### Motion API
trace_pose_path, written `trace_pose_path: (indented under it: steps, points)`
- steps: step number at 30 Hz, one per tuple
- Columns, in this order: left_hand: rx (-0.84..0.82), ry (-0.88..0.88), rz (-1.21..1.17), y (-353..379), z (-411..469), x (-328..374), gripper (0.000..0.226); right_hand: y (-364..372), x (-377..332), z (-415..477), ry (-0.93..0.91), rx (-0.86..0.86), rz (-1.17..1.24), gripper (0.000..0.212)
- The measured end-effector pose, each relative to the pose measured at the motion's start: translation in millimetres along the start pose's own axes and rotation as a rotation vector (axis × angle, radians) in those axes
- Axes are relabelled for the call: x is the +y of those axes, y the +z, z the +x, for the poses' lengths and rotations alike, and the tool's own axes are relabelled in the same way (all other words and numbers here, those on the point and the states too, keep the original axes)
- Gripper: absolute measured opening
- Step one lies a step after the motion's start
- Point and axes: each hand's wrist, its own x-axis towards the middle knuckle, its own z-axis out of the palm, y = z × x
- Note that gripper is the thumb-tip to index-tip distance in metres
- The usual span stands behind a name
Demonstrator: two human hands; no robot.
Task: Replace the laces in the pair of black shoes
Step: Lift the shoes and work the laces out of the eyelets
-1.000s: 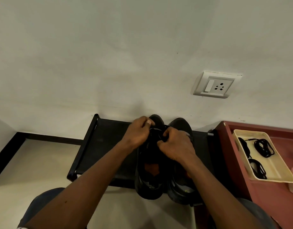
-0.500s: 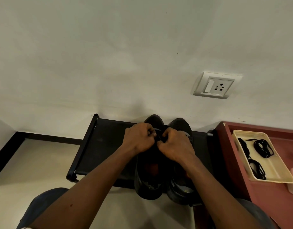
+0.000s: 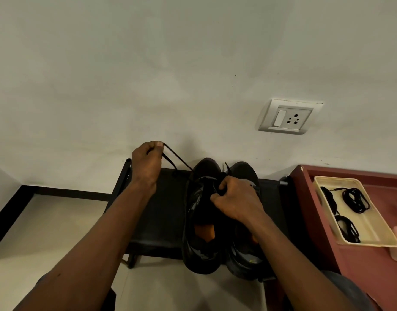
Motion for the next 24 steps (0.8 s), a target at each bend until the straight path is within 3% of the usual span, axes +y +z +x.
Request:
trace_pose_path:
  steps: [7,9,12,14,19,24]
  points:
    - [-0.352,-0.305,-0.45,17.3,-23.8,1.3,0.018,0.3,-0.4,0.3,-0.004,-0.002,-0.007,0.027]
    - [-0.447,-0.214,-0.198,23.5,-29.6,-4.3,0.018,-0.2,-0.1,0.6,-0.003,-0.005,-0.005,0.027]
    - [-0.568,0.291,0.627,28.3,-34.5,-19.1,0.013,-0.2,-1.3,1.5,-0.011,-0.017,-0.017,0.024]
    - [-0.615,0.455,0.973,33.2,-41.2,-27.3,0.016,-0.5,-2.1,1.5,-0.01,-0.011,-0.026,0.023]
    - [-0.602,0.496,1.094,40.4,-47.5,-34.7,0.013,-1.6,-3.3,0.7,-0.03,-0.026,-0.026,0.025]
    - [-0.468,0.45,0.92,35.2,-42.6,-26.8,0.01,-3.3,-3.0,0.0,-0.031,-0.036,-0.034,0.026]
